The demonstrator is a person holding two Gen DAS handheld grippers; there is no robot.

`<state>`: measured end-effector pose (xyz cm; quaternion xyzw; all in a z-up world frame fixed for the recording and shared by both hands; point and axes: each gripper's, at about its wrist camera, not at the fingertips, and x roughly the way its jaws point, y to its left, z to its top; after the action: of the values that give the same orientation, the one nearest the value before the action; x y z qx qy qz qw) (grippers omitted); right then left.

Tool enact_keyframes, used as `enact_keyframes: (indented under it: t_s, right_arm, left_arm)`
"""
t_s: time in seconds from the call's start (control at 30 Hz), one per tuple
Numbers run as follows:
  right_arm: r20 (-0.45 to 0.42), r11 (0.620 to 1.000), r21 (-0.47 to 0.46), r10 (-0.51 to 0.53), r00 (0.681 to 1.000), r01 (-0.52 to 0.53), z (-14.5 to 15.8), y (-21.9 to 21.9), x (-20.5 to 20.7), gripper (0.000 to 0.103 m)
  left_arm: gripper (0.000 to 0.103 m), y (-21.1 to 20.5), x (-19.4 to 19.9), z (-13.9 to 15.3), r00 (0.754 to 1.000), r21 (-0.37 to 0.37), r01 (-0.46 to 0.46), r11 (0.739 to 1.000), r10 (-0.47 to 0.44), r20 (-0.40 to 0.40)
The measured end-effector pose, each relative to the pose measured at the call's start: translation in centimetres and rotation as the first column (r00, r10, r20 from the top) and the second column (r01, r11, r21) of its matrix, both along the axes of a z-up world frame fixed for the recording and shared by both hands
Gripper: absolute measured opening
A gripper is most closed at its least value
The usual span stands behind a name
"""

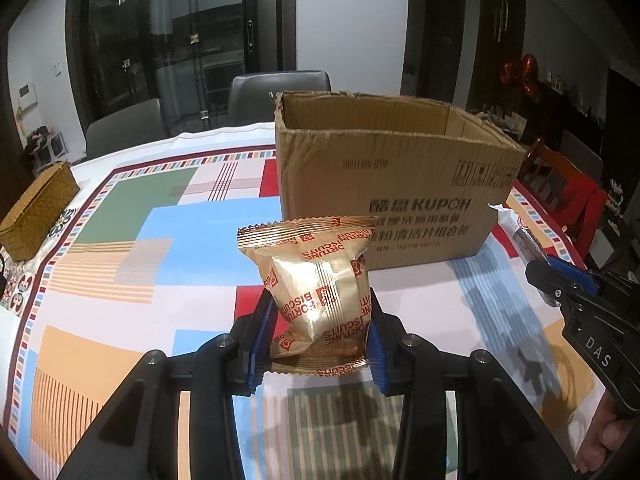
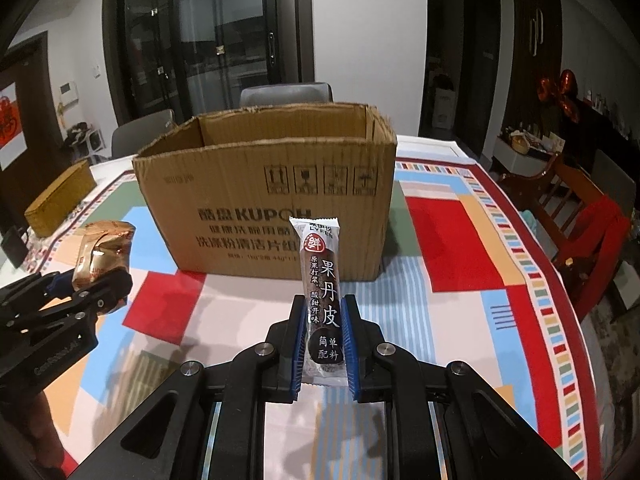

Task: Organize snacks
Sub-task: 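Lift both held snacks and carry them over the cardboard box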

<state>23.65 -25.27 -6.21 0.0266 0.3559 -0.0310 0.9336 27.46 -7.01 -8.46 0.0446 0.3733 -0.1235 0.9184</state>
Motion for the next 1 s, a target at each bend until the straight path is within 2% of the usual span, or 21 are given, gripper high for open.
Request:
enact_keyframes:
  t_s: [0.6,1.0]
  right_arm:
    - [0.084,1.0,0.014,0.012,0.996,-0.013,3.9,-0.5,0.4,0.017]
    - [0.129,0.999,0.025,0.021,0.991,-0.024,6.5,-1.0,2.2,0.017]
  left_arm:
    - [0.041,-0.7,0.6,4.2,0.998,-0.018,0.001,1.0,0.001,0.058]
    - [0.041,-1.2,2.4,7.2,0.995,-0.025,0.013,1.0,-0.01,0.101]
